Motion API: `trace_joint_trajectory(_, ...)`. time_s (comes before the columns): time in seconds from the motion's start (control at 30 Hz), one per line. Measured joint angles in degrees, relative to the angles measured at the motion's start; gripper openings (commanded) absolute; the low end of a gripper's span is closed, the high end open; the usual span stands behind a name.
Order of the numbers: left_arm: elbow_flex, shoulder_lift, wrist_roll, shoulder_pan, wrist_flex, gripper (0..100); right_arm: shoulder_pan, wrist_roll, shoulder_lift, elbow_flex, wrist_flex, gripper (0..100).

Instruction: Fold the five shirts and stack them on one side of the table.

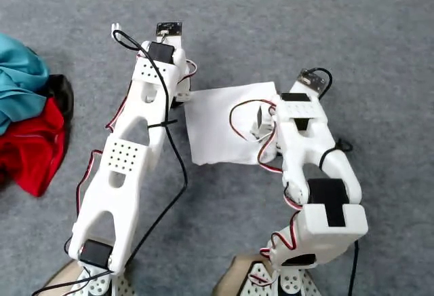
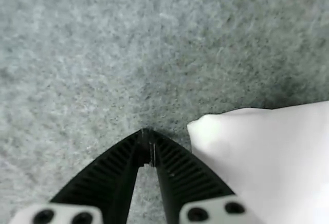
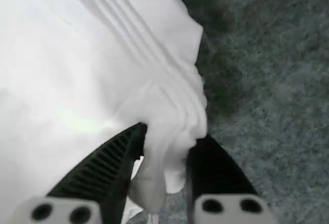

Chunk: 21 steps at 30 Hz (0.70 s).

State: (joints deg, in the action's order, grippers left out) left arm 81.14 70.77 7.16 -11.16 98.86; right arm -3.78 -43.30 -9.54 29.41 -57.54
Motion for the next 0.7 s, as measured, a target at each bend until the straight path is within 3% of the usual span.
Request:
trace_joint_trajectory(0.47,0.00,0.00,-0.09,0.35,0.00,2,0.00,3.78,5.27,0.09,0.35,0.4)
trace_joint_trajectory(0.7,4.31,0.00,-1.14,10.55,-2.64,2,8.00,8.18,9.85,0.09,-1.93,0.4)
